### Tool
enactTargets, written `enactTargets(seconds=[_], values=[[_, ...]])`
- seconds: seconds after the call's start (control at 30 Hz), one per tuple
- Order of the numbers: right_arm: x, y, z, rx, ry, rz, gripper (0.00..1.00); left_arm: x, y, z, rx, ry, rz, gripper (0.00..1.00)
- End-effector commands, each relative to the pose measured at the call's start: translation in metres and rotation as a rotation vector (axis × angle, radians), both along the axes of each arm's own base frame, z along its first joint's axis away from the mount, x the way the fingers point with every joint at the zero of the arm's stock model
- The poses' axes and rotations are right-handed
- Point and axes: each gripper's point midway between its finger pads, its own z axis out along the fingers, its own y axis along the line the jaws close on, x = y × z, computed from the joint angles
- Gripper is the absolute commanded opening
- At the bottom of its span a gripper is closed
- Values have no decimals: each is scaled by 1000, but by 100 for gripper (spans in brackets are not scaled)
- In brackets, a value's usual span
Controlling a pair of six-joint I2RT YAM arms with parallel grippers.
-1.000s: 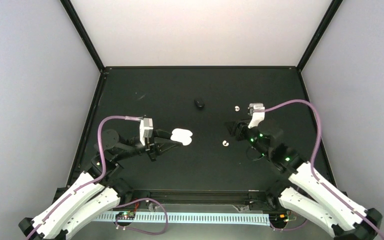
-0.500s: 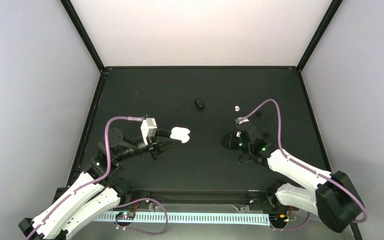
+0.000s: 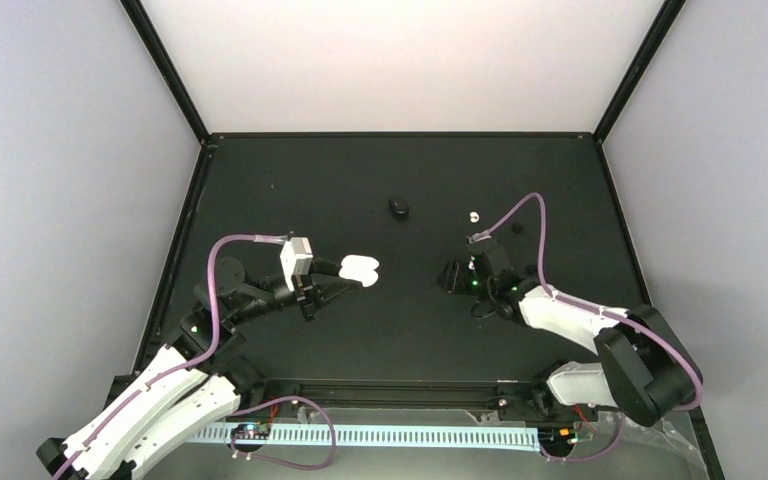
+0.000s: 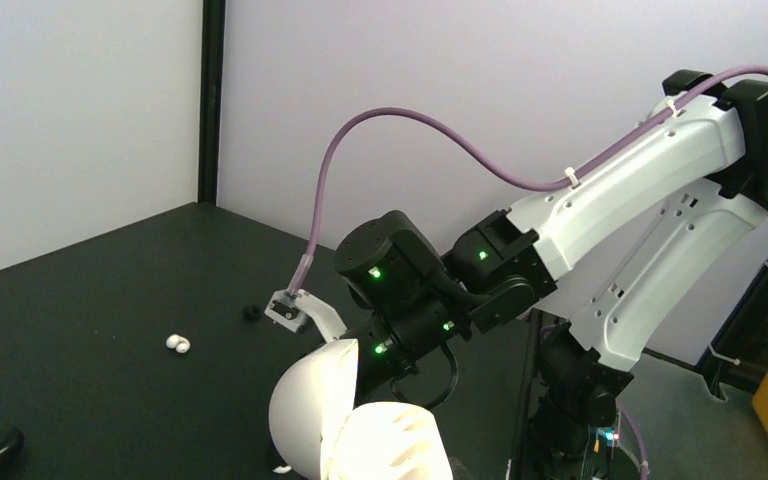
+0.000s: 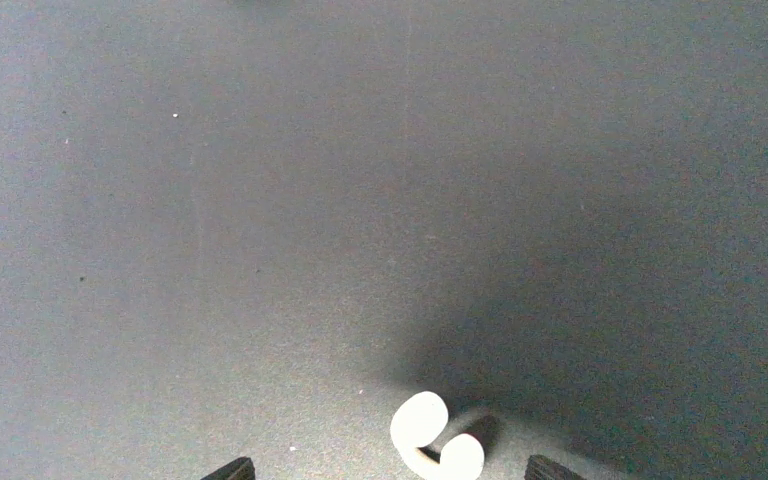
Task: Insert the wireless bluetooth earbuds into the charging case
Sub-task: Pick up the earbud from the center of the board.
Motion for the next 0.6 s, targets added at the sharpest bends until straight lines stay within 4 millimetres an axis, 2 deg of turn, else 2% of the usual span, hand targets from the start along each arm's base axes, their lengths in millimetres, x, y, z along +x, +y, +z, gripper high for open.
enactTargets(seconds=[0.0,0.13,0.23,0.4,0.5,0.57], values=[[11,1,6,19,-32,-25,70,-1,1,9,-4,-27,2,2],[12,-3,7,-12,-41,-27,70,-2,1,9,-4,-26,-1,2],[11,-3,19,-17,-78,0,69,-2,1,9,-5,-26,-3,2],[4,17,48,-26,-144,138,70,-2,1,10,-6,-29,-6,2],[0,31,59,-60,-167,226,70,-3,1,11,-9,-35,-3,2],[0,33,64,-94,-185,245,70,-3,1,11,-6,-34,-4,1]])
